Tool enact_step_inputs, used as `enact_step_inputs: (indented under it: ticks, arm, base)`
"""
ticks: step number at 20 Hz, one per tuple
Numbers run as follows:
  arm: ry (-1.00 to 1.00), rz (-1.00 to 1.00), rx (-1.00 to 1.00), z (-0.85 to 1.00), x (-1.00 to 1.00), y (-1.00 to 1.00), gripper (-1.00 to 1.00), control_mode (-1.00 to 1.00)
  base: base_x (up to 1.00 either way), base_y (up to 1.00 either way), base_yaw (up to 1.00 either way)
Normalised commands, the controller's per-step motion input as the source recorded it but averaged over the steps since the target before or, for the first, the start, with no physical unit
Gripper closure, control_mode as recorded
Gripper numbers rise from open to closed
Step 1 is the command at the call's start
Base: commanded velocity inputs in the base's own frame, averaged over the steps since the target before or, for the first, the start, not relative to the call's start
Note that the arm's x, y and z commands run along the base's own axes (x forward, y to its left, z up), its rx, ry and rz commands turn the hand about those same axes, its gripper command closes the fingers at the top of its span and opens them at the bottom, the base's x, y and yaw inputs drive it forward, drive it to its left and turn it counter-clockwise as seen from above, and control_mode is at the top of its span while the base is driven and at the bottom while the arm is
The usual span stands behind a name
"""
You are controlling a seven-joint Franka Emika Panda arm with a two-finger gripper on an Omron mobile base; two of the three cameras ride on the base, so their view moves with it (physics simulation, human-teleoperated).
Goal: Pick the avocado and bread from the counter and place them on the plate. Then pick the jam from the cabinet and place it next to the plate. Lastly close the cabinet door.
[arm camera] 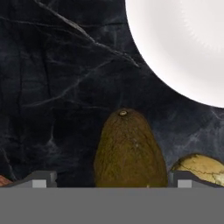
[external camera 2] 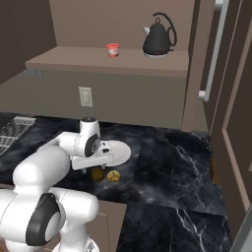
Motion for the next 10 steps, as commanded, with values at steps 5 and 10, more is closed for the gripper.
enact_step_inputs:
  ticks: [5, 10]
  arm:
    - [0.00, 0.01, 0.01, -0.03, 0.03, -0.01, -1.00, -1.00]
    - [0.00, 0.00, 0.01, -0.04, 0.09, 0.00, -1.00, -1.00]
  base:
    - [0.00, 0.00, 0.00]
    - [0.00, 0.00, 0.00]
